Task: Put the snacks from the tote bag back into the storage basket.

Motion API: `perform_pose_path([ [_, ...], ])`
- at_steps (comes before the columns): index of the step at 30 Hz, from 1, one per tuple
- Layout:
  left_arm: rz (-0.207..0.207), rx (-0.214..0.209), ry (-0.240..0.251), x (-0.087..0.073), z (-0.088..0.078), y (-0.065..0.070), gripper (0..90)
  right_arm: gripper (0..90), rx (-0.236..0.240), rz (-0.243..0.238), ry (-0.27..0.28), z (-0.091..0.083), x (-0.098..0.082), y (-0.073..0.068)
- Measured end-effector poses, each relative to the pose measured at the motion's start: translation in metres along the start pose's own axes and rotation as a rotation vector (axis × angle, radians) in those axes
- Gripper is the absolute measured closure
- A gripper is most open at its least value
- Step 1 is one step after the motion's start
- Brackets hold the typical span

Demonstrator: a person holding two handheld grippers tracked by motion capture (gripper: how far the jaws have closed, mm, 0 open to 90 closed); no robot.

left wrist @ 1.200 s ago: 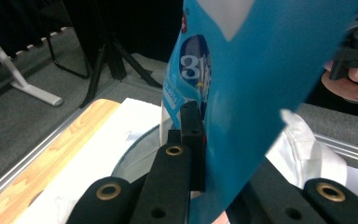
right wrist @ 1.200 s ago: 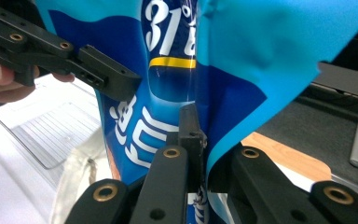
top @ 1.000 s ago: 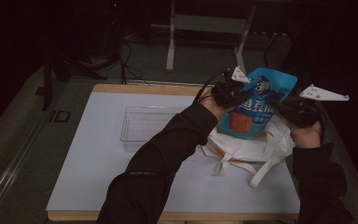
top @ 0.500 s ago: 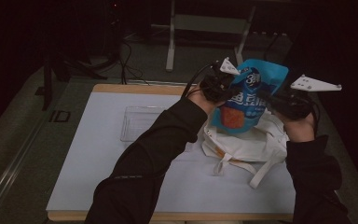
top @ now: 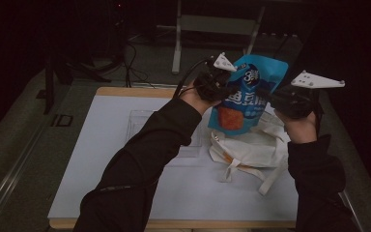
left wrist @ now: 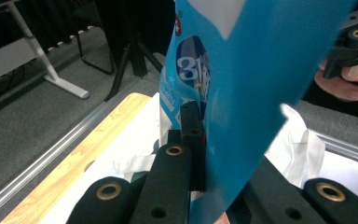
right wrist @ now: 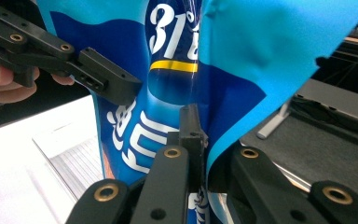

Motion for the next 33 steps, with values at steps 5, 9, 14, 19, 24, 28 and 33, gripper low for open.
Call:
perform_pose_path([
  [5, -0.007, 0.016, -0.004, -0.004, -0.010, -0.007, 90.0, 88.4, 0.010, -0.014, -0.004, 0.010, 0.006, -0.008],
  [9, 0.006, 0.043, 0.012, -0.008, -0.021, -0.011, 90.0, 88.5, 0.020, -0.014, 0.007, 0.018, 0.012, -0.014],
  [14, -0.012, 0.055, 0.006, -0.017, -0.033, -0.020, 90.0, 88.5, 0.039, -0.022, -0.002, 0.032, 0.017, -0.024],
  [19, -0.023, 0.059, 0.016, -0.027, -0.050, -0.029, 90.0, 88.6, 0.066, -0.034, -0.007, 0.043, 0.023, -0.035],
  [24, -0.036, 0.073, 0.032, -0.034, -0.068, -0.038, 90.0, 88.5, 0.090, -0.053, 0.000, 0.057, 0.032, -0.047],
  [28, -0.039, 0.080, 0.033, -0.042, -0.081, -0.047, 90.0, 88.6, 0.108, -0.067, -0.006, 0.069, 0.039, -0.058],
  [33, -0.037, 0.060, 0.024, -0.054, -0.099, -0.059, 90.0, 88.6, 0.134, -0.089, -0.007, 0.085, 0.043, -0.071],
])
Point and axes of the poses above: each handheld gripper's, and its own axes: z roughly forward along the jaws, x roughly out of its top, y roughly to its right, the point moved 3 cm from there along z, roughly forward along the jaws, and after that the axes turned 8 degrees about x, right-handed, at the moved point
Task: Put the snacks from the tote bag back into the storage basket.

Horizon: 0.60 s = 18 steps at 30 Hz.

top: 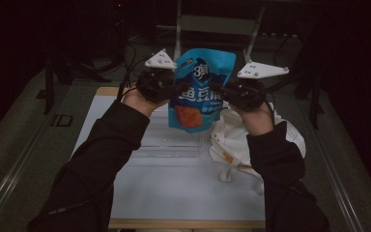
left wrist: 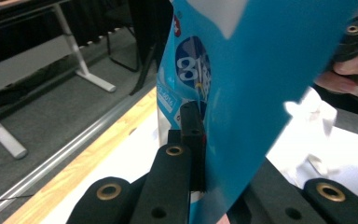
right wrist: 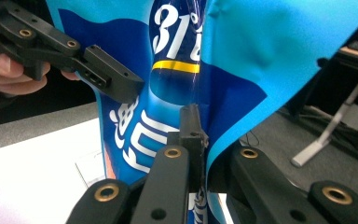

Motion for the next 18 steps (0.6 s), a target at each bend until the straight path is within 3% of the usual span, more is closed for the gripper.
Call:
perform_pose_path([
  [8, 0.015, -0.020, 0.001, -0.021, -0.021, -0.019, 90.0, 88.6, 0.042, -0.009, 0.008, 0.026, 0.003, -0.015],
  [18, 0.014, -0.068, 0.040, -0.047, -0.025, -0.040, 90.0, 88.7, 0.088, -0.009, -0.004, 0.051, -0.003, -0.023],
])
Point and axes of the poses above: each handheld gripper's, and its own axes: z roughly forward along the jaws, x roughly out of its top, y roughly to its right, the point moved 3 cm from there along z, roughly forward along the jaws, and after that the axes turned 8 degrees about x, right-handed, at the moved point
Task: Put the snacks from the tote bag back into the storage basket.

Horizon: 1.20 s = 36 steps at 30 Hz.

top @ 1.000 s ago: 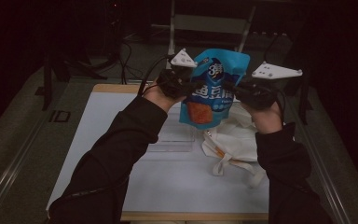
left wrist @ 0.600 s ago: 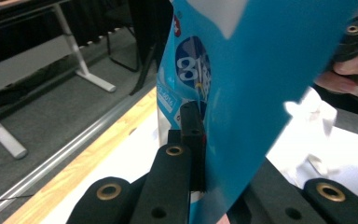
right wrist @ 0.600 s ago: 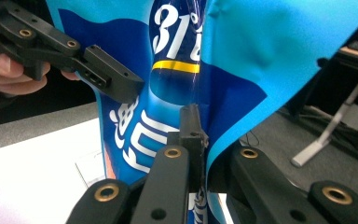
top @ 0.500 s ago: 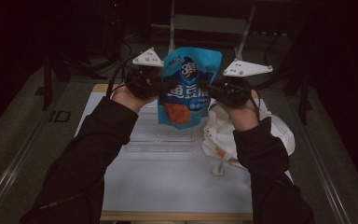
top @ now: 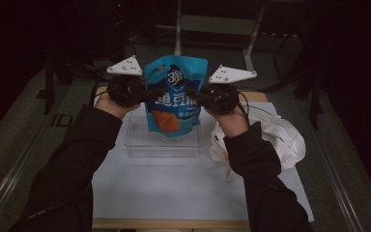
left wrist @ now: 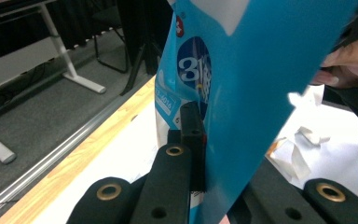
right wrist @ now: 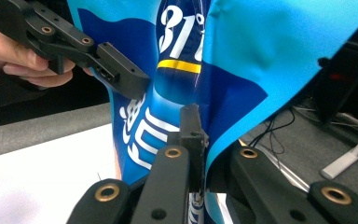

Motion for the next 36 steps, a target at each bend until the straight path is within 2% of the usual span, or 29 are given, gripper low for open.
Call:
perform_pose_path([
  [4, -0.008, -0.023, 0.012, -0.012, 0.002, -0.006, 90.0, 88.7, 0.013, 0.005, -0.003, 0.007, -0.006, -0.001],
  [6, -0.004, -0.017, 0.017, -0.017, 0.004, -0.008, 90.0, 88.7, 0.018, 0.011, -0.005, 0.011, -0.010, 0.000],
  [7, -0.020, -0.019, 0.014, -0.019, 0.006, -0.010, 90.0, 88.7, 0.018, 0.014, -0.006, 0.013, -0.012, 0.000],
  [9, -0.022, -0.003, 0.011, -0.022, 0.010, -0.012, 90.0, 88.7, 0.018, 0.026, -0.008, 0.016, -0.015, 0.002],
  [13, -0.040, -0.011, 0.007, -0.031, 0.016, -0.015, 90.0, 88.7, 0.014, 0.035, -0.019, 0.023, -0.024, 0.006],
  [17, -0.034, 0.002, 0.006, -0.037, 0.022, -0.017, 90.0, 88.6, 0.016, 0.043, -0.022, 0.027, -0.031, 0.009],
  [25, -0.046, -0.010, 0.000, -0.044, 0.026, -0.021, 90.0, 88.7, 0.020, 0.055, -0.026, 0.035, -0.039, 0.012],
  [29, -0.043, -0.002, 0.014, -0.051, 0.036, -0.023, 90.0, 88.6, 0.009, 0.063, -0.031, 0.038, -0.046, 0.017],
  [36, -0.071, -0.025, 0.009, -0.061, 0.043, -0.025, 90.0, 88.7, 0.012, 0.084, -0.042, 0.041, -0.056, 0.019],
])
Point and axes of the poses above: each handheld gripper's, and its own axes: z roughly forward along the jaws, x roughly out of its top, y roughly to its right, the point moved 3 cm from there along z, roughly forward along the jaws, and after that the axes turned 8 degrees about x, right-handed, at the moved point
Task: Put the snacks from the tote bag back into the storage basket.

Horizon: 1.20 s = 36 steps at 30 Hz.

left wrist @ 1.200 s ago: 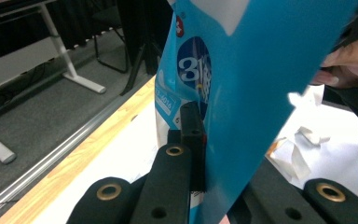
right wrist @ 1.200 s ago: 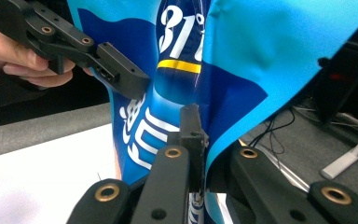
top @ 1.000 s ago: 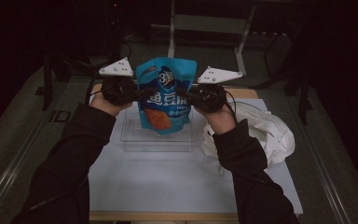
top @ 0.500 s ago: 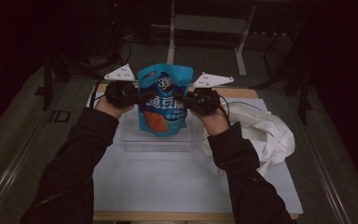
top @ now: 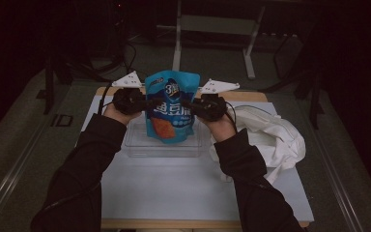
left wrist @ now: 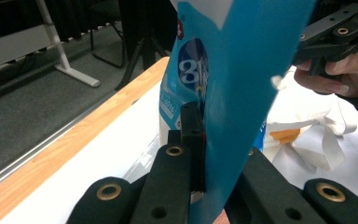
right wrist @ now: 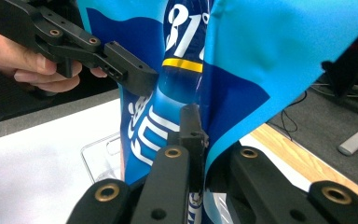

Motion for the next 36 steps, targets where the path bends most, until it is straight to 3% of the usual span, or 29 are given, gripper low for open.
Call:
perform_pose_path([
  [28, -0.062, -0.052, -0.015, -0.039, 0.012, 0.001, 90.0, 88.6, 0.024, 0.057, -0.027, 0.014, -0.035, -0.001],
  [36, -0.050, -0.063, -0.018, -0.049, 0.016, 0.002, 90.0, 88.6, 0.027, 0.064, -0.039, 0.017, -0.045, -0.002],
])
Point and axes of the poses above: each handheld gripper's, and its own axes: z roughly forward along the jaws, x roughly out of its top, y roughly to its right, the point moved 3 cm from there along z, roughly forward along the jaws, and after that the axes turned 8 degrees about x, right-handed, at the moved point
